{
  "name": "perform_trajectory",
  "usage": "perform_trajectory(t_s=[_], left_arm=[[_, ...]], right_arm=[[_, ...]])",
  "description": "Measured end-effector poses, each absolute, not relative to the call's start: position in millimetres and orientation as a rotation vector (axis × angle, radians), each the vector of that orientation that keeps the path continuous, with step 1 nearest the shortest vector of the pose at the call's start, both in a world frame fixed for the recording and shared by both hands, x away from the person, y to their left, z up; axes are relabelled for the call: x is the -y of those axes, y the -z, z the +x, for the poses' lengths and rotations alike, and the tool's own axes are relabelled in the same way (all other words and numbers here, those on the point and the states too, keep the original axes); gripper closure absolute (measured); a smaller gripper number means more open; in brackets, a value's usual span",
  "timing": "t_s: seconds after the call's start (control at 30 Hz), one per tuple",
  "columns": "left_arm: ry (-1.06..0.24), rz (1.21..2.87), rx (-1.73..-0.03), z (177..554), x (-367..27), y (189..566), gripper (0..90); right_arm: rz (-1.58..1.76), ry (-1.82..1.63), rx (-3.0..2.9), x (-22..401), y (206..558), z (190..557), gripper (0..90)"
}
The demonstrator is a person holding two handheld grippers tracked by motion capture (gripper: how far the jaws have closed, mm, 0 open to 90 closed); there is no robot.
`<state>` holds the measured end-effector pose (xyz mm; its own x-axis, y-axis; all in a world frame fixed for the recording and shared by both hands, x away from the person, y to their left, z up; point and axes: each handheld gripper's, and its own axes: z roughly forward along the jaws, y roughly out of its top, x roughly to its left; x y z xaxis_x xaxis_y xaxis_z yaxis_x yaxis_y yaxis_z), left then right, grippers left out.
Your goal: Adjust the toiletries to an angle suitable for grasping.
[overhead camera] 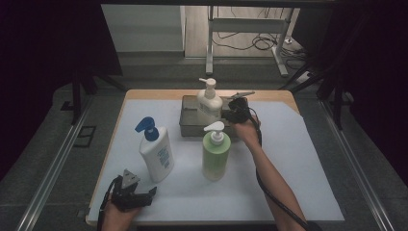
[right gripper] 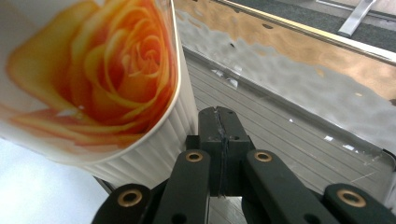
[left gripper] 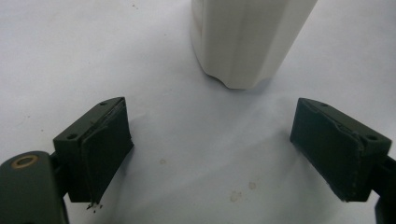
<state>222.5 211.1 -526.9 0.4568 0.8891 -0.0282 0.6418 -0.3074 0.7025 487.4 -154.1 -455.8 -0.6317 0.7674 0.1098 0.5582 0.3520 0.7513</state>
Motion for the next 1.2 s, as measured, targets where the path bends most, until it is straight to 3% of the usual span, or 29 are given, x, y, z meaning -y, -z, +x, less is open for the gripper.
perform_trajectory(t_s=[1.2], left_arm=[[-0.486, 2.056, -1.272, 222.6, -211.0, 526.9, 11.8]], right_arm=[[1.125, -1.176, -2.462, 116.2, 459.7, 492.7, 88.5]])
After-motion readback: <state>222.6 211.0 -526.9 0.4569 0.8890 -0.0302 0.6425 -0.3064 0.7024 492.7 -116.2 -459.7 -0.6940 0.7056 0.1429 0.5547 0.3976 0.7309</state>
